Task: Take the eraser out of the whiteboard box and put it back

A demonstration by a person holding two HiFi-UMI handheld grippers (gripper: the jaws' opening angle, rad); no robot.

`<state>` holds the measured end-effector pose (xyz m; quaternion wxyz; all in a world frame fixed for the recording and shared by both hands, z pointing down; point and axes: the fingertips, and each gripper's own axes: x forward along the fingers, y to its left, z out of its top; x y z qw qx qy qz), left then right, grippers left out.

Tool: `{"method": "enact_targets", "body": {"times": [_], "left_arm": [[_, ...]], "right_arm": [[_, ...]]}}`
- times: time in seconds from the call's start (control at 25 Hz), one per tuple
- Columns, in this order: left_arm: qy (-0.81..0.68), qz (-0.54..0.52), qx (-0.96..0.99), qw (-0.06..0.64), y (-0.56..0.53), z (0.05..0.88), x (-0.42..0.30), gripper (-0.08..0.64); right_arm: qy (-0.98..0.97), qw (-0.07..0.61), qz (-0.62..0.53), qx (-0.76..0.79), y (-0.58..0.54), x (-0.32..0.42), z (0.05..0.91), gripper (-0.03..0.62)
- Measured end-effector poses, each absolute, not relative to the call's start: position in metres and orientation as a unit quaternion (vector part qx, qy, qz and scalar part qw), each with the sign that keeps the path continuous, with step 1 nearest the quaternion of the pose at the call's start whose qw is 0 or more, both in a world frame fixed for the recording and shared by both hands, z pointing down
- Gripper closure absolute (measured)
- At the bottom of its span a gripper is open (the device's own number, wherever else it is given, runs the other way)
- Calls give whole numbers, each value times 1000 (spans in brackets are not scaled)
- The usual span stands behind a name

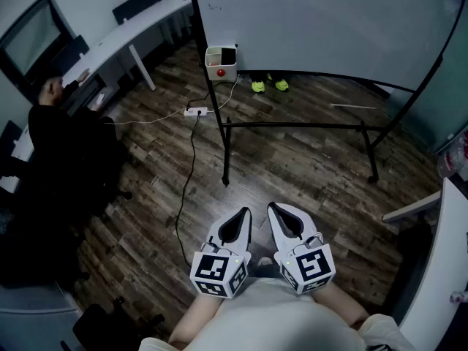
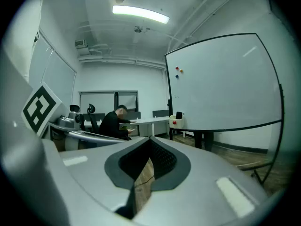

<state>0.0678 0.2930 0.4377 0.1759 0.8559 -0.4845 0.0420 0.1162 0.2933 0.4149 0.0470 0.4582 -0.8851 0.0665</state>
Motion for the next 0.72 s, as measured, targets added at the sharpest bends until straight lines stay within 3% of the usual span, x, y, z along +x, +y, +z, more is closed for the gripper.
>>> {"method": "enact_targets", "body": {"times": [0.72], "left_arm": [[-506,24,847,165,317,436,63,555]], "right_arm": [[-902,27,72,424,319,115,414,588]]}}
